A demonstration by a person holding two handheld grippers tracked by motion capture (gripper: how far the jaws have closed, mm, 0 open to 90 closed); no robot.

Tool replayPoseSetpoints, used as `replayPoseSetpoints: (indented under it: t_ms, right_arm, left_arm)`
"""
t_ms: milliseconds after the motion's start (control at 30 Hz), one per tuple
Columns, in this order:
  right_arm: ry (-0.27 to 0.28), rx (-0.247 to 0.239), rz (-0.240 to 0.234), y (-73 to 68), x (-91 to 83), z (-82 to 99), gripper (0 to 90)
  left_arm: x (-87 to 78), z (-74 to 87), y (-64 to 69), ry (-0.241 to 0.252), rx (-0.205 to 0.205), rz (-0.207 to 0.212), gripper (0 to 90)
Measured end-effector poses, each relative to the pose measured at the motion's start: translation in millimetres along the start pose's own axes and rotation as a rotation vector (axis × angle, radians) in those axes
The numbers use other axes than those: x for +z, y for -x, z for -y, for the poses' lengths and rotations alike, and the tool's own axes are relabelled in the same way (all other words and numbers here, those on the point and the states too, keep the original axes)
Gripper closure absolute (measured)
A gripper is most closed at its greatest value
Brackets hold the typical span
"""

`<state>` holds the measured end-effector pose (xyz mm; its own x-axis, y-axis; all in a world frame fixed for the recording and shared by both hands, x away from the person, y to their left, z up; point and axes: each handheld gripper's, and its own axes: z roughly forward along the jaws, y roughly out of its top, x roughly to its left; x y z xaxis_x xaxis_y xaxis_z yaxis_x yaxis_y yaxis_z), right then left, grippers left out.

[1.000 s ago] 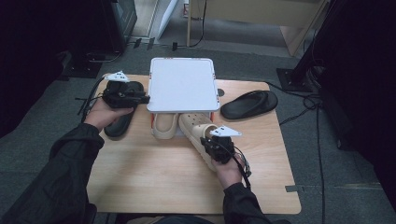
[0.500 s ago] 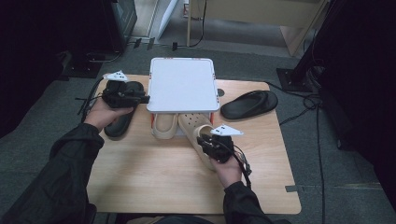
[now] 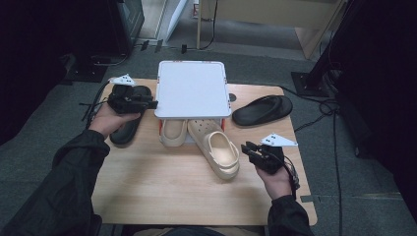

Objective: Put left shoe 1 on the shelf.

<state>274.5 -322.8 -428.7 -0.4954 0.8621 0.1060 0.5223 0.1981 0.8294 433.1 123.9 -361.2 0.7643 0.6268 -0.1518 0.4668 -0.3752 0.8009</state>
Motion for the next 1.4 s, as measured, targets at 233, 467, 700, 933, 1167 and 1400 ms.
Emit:
replayPoseSetpoints:
  t_ms: [233, 467, 700, 933, 1167, 1400]
  right_arm:
    - [-0.117, -0.016, -0.031, 9.9, 15.8, 39.4, 71.3]
    - [-0.157, -0.065, -0.09, 5.3, 25.4, 51.7, 72.9]
    - [-0.174, -0.068, -0.158, -9.7, 27.4, 53.8, 75.0]
    - [-0.149, -0.086, -0.213, -36.6, 43.1, 47.8, 73.8]
    - [-0.105, -0.104, -0.189, -52.0, 51.4, 40.5, 75.9]
    - [-0.123, -0.127, -0.231, -64.7, 34.6, 53.1, 76.2]
  left_arm:
    - [0.0, 0.1, 0.0, -0.001, 0.001, 0.002, 62.9]
    - [0.4, 0.0, 0.3, 0.001, 0.004, 0.005, 63.0]
    - [0.8, -0.1, 0.7, 0.001, 0.003, 0.008, 63.1]
    - [1.0, -0.3, 1.2, 0.002, 0.004, 0.004, 63.2]
    - [0.2, 0.3, 0.3, 0.003, 0.002, -0.001, 63.1]
    - [-0.3, -1.0, 1.0, 0.014, 0.001, 0.001, 62.9]
